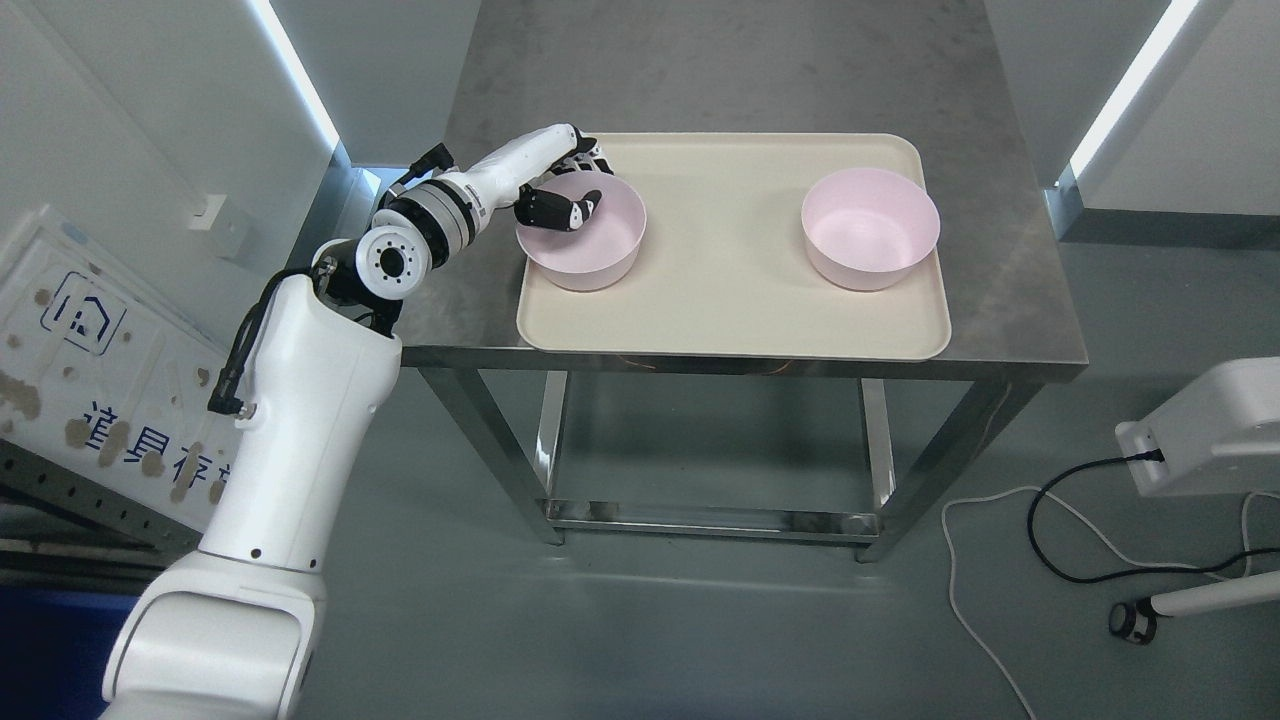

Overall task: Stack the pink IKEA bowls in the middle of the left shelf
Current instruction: 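Lift the nearer pink bowl with the left hand and carry it over the other bowl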

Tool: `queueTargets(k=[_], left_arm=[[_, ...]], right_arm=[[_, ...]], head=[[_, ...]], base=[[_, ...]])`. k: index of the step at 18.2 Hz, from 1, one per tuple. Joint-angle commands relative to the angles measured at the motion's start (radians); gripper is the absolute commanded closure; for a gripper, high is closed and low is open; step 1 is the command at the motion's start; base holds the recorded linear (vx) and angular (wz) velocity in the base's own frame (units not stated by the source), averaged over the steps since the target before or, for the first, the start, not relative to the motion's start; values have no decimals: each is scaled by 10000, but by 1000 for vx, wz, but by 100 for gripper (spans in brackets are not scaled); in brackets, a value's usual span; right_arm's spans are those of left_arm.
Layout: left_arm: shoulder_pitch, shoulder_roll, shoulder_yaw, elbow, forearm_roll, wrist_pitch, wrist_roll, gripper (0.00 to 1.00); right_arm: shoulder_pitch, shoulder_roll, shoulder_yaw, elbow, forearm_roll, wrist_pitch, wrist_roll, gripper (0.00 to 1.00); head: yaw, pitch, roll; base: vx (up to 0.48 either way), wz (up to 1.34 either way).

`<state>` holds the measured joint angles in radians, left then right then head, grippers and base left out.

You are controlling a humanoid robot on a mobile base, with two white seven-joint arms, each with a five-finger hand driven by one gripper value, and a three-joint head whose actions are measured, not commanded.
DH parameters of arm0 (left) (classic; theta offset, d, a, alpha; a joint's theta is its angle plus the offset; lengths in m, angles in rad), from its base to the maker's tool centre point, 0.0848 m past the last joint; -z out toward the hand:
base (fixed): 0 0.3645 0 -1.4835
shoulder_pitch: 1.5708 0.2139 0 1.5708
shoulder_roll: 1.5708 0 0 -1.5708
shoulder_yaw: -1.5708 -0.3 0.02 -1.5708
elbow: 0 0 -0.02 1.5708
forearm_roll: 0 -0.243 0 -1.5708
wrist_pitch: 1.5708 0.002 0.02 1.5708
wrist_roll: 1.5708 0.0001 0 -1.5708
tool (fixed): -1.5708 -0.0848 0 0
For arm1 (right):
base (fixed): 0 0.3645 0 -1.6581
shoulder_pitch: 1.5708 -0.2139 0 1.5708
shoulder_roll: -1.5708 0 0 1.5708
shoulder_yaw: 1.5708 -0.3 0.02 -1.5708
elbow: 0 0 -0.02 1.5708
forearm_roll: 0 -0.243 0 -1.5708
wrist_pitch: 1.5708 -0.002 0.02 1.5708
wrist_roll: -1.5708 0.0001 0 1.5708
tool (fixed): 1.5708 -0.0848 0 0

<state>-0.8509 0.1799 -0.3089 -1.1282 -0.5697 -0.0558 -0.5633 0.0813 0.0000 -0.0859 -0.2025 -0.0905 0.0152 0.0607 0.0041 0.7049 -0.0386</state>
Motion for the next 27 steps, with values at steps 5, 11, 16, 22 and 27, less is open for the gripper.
queueTargets(k=[5,11,16,22,27], left_arm=[[-785,-1229,1385,85,-25,-224,-256,99],[-1399,-1624,-598,-438,326,-71,-733,100],[-2610,-1624,-4176,-377,1721,-40,-367,100],[-3640,-1624,-7111,713,4053,-40,2547,100],[-3640,-1624,-7373,1601,4240,-71,3346,100]], right_arm=[[0,-175,0,0,0,1,7,0],[0,-175,0,0,0,1,7,0],[0,-175,0,0,0,1,-8,0],[0,-175,0,0,0,1,7,0],[0,-175,0,0,0,1,7,0]], head=[[0,0,0],[0,0,0],[0,0,0],[0,0,0],[0,0,0]], base=[[0,0],[0,0],[0,0],[0,0],[0,0]])
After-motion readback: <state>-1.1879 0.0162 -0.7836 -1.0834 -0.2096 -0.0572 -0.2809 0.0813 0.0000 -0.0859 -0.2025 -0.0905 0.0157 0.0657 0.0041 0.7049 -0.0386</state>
